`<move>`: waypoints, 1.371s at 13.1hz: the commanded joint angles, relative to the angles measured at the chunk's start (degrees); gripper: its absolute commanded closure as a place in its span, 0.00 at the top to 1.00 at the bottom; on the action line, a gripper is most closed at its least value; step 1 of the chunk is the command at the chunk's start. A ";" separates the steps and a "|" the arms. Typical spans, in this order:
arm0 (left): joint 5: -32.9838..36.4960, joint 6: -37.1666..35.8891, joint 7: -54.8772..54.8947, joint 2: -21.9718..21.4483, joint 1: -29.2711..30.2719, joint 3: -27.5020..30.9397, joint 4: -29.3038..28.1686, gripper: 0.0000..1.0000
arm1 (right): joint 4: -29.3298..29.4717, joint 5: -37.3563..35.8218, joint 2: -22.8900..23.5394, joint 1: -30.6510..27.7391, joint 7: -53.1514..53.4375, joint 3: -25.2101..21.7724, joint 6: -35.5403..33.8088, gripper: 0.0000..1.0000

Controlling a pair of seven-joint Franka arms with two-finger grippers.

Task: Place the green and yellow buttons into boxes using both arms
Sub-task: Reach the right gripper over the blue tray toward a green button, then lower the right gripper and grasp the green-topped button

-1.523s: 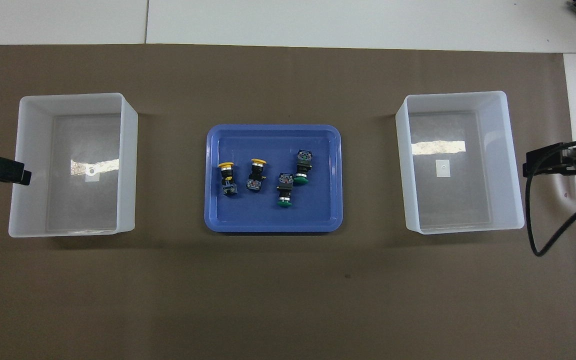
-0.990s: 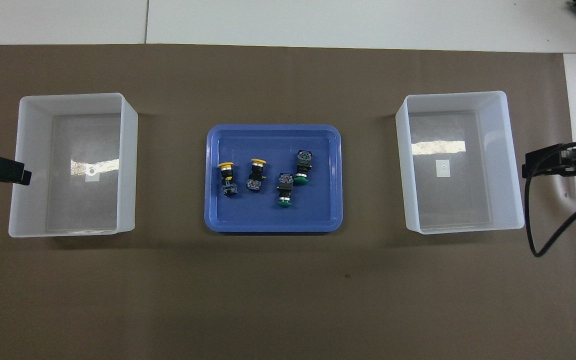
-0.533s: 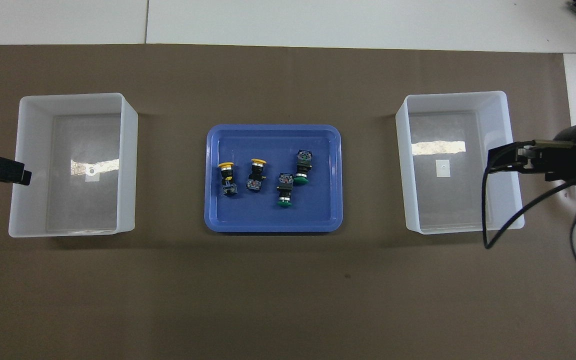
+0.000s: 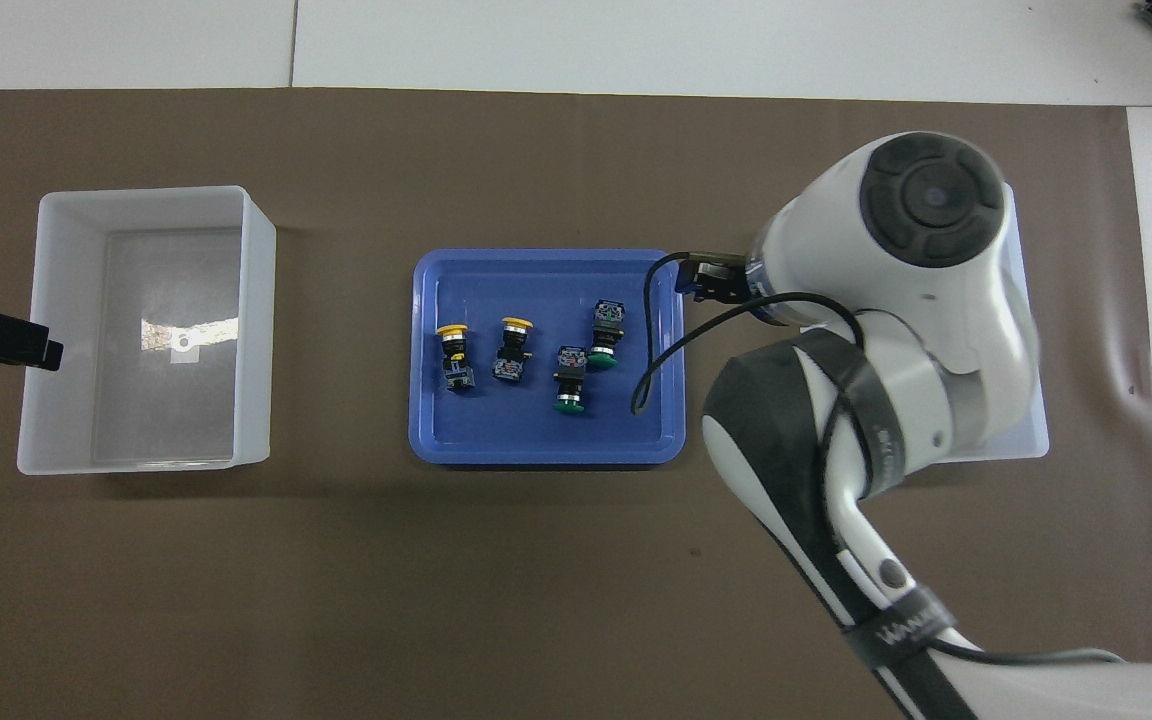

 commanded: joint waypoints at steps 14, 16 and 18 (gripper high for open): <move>0.37 -0.30 -0.39 -1.77 0.27 -0.23 -1.74 1.00 | -2.99 -0.62 15.80 7.33 11.84 -0.05 20.95 1.00; 0.37 -0.30 -0.39 -1.77 0.27 -0.23 -1.74 1.00 | -4.57 -0.01 15.63 7.41 12.01 -0.05 22.78 1.00; 0.37 -0.30 -0.39 -1.77 0.27 -0.23 -1.74 1.00 | -6.42 -0.01 15.19 7.59 12.45 0.04 23.94 0.44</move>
